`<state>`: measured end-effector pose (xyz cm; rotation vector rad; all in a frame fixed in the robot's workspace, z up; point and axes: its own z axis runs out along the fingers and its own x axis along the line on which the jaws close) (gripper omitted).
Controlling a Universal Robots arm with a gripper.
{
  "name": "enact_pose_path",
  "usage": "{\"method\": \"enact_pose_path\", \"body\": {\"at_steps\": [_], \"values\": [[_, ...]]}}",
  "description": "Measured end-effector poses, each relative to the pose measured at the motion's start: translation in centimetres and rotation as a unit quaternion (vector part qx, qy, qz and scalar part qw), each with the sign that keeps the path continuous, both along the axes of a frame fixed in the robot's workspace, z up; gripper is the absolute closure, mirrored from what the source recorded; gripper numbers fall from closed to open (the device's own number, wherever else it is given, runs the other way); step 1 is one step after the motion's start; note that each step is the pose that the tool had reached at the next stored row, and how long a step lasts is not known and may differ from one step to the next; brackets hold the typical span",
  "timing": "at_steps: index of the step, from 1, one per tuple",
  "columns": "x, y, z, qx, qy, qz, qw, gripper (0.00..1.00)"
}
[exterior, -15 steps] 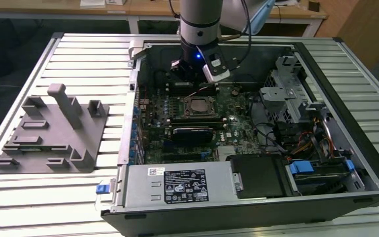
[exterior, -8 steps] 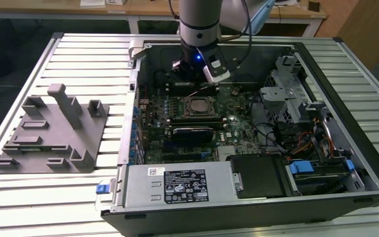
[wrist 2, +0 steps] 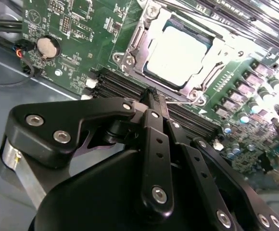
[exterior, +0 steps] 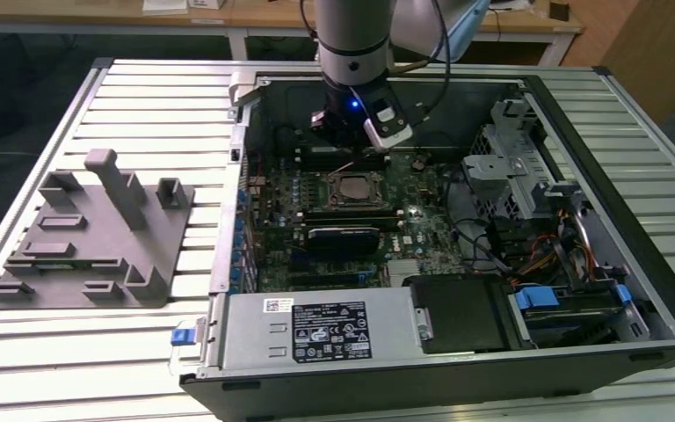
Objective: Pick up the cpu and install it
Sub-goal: 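Install the first cpu locking lever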
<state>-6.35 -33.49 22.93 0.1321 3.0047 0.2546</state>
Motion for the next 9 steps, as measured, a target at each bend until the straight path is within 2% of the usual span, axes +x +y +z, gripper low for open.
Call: {"method": "enact_pose_path", "body": {"at_steps": [5, 9], "values": [[-0.01, 0.02, -0.66, 0.0000, -0.0024, 0.000, 1.0000, 0.89], [-0.01, 0.37, -0.86, -0.0001, -0.0024, 0.000, 1.0000, 0.89]]}}
